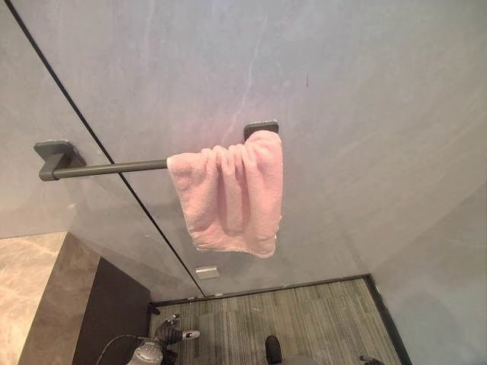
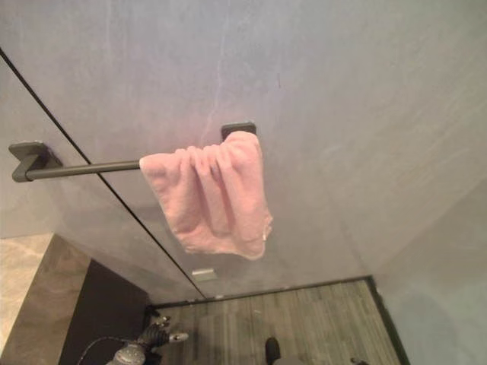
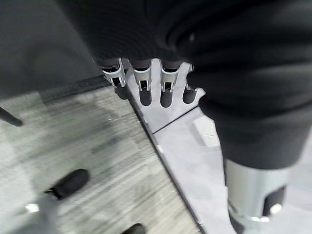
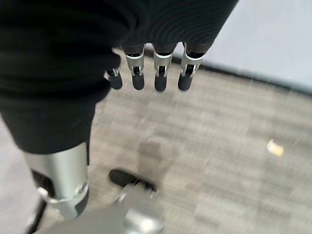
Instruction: Put brush and paste in cup on sink, flatten towel.
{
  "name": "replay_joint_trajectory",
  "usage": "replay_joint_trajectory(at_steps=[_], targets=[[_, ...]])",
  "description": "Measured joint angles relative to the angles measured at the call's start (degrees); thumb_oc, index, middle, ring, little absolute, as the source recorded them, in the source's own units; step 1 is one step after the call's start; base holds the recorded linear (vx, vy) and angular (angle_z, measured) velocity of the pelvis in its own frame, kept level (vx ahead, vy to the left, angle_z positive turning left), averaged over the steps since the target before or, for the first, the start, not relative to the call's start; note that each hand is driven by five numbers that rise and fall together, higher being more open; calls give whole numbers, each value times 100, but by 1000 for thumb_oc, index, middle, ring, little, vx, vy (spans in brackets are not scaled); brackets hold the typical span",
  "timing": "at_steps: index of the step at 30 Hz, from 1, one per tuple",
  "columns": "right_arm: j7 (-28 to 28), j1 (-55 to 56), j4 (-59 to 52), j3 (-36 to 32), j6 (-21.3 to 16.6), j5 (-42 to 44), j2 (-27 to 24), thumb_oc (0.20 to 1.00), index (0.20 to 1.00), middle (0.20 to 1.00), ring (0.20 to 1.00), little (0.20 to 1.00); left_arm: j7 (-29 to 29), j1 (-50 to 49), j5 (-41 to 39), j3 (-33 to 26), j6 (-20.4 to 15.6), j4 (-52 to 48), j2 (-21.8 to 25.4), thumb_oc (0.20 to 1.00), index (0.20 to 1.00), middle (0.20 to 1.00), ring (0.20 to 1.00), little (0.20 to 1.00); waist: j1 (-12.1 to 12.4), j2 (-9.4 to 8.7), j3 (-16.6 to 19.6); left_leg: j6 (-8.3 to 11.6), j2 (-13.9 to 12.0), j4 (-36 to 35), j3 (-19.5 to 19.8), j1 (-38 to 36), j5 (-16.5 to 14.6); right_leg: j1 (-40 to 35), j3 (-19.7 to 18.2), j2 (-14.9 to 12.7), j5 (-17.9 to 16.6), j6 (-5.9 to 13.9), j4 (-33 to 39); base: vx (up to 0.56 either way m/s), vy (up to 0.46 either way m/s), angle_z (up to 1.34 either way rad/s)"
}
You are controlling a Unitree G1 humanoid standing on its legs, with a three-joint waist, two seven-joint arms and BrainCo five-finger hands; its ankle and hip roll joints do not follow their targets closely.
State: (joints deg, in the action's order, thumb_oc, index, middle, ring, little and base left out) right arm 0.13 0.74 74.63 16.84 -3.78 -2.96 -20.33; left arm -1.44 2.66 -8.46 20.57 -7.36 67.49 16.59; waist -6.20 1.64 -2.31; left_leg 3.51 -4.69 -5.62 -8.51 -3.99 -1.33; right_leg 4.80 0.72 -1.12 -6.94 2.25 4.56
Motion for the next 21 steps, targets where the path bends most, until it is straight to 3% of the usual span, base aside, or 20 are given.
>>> replay_joint_trajectory(at_steps=[6, 10, 14, 17, 21], targets=[[-44, 122, -153, -25, -2, 233, 178, 1000, 1000, 1000, 1000, 1000, -9, -242, -1, -191, 3, 71, 75, 1000, 1000, 1000, 1000, 1000, 45, -194, 94, -157, 164, 25, -44, -76, -31, -47, -10, -179, -52, 123, 27, -11, 52, -4], [-255, 2, -841, -281, -146, 480, 88, 1000, 1000, 1000, 1000, 1000, -16, -521, 10, -209, -14, -175, 56, 1000, 1000, 1000, 1000, 1000, 94, -89, 124, -175, 170, 25, -54, -111, -48, -87, -18, -174, -53, 126, 31, 0, 0, 0], [-256, 146, -2165, -335, -231, 671, -422, 1000, 1000, 1000, 1000, 1000, -4, -1175, 14, -393, -8, -1386, 268, 1000, 1000, 1000, 1000, 1000, 161, 3, 126, -173, 168, -1, -25, -205, -52, -226, -9, -171, -32, 151, 32, -4, 3, 4], [-184, 461, -3360, -670, -285, 688, -926, 1000, 1000, 1000, 1000, 1000, 87, -1863, 47, -447, -22, -3626, 1105, 1000, 1000, 1000, 1000, 1000, 235, -13, 126, -176, 158, -5, -6, -251, -72, -288, 6, -172, 27, 202, 77, -12, 1, 5], [40, 634, -3908, -837, -264, 915, -1379, 1000, 1000, 1000, 1000, 1000, 332, -2270, -69, -985, -19, -5213, 1942, 1000, 1000, 1000, 1000, 1000, 231, -63, 140, -158, 148, -5, -8, -234, -60, -270, 9, -174, 35, 211, 80, -3, -1, 1]])
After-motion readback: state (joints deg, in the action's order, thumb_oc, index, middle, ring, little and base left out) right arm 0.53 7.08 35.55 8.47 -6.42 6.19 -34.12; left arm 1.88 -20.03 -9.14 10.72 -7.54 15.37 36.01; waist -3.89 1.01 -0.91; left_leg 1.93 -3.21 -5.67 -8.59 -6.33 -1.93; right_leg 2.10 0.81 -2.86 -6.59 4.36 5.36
